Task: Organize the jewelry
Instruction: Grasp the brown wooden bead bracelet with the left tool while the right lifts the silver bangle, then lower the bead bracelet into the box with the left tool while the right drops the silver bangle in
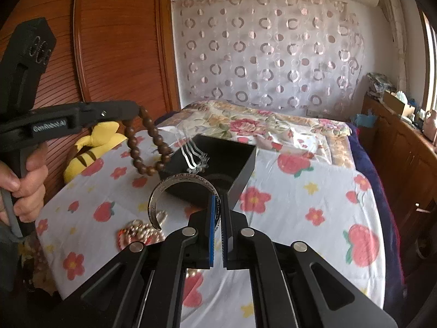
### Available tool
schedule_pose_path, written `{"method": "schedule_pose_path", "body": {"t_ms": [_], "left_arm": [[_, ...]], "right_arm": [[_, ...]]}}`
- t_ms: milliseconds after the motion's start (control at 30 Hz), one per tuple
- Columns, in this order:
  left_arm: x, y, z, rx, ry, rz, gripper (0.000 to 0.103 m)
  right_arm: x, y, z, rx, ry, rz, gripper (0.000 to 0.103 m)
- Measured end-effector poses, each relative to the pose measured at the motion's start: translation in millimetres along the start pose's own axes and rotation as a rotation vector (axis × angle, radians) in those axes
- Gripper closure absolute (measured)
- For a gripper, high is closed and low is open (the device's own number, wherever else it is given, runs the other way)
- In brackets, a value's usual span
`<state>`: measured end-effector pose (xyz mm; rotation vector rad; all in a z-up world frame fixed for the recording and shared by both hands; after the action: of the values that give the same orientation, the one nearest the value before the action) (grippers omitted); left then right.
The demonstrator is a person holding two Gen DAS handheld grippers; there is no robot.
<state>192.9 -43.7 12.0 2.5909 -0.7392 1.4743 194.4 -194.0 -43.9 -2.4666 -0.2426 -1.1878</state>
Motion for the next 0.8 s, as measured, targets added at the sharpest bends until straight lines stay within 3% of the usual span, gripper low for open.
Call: {"method": "schedule_pose_path", "body": {"t_ms": [300,733,767,800], "left_arm": [[7,-13,43,0.014,-0.047,-0.024,0.09],[-22,-34,91,-0.001,-0.135,-0.108,0.09],[-23,-35,90,0.002,-0.13,-0.114,0.088],[-23,-37,87,0.006,-0.119,-0.116,0.08]], "right_arm": [[29,6,22,-0.035,-0.001,-0.002,0.098],[40,19,65,-0.077,-0.058,0.004,0.098],[41,19,70,-0.083,-0.063,0.001,0.098],[43,19,74,-0.089,-0.067,-0.003,0.098]]}}
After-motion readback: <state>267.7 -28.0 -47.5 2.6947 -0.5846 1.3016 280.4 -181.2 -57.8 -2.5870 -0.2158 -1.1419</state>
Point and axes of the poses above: each gripper's, at about its wrist camera, not at the fingertips, and z roughly the way its jaws point, y to its right, x to its top, the point moved 3 cm from there along z, roughly the way its jaws point, and after that the axes turned 15 degrees about z, right-handed, at the moved point
